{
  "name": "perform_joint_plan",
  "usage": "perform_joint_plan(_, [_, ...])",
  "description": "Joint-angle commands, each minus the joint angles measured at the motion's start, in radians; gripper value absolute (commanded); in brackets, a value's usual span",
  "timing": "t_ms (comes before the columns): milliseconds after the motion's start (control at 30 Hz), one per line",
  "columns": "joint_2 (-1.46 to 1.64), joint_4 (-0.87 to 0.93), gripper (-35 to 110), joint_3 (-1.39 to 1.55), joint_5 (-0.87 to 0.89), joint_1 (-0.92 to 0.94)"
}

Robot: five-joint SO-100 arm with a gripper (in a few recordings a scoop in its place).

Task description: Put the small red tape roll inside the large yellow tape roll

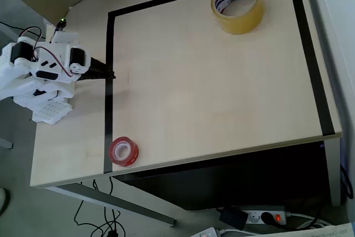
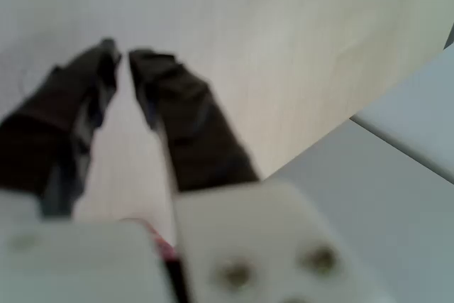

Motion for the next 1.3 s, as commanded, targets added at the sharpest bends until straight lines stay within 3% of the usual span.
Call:
perform_joint_plan(0, [0.000, 0.043, 0, 0.094, 0.035, 0.278])
perform_joint_plan(267, [0.000, 0.044, 0, 0.069, 0.029, 0.273])
perform_joint_plan(433, [-0.038, 0.069, 0, -0.163, 0.012, 0.268])
perform_joint_plan(767, [-0.765, 0.181, 0, -0.787, 0.009, 0.416])
perform_joint_plan(967, [-0.827, 0.225, 2, -0.856, -0.304, 0.565])
perform_joint_plan(1267, [-0.914, 0.258, 2, -0.815, -0.601, 0.735])
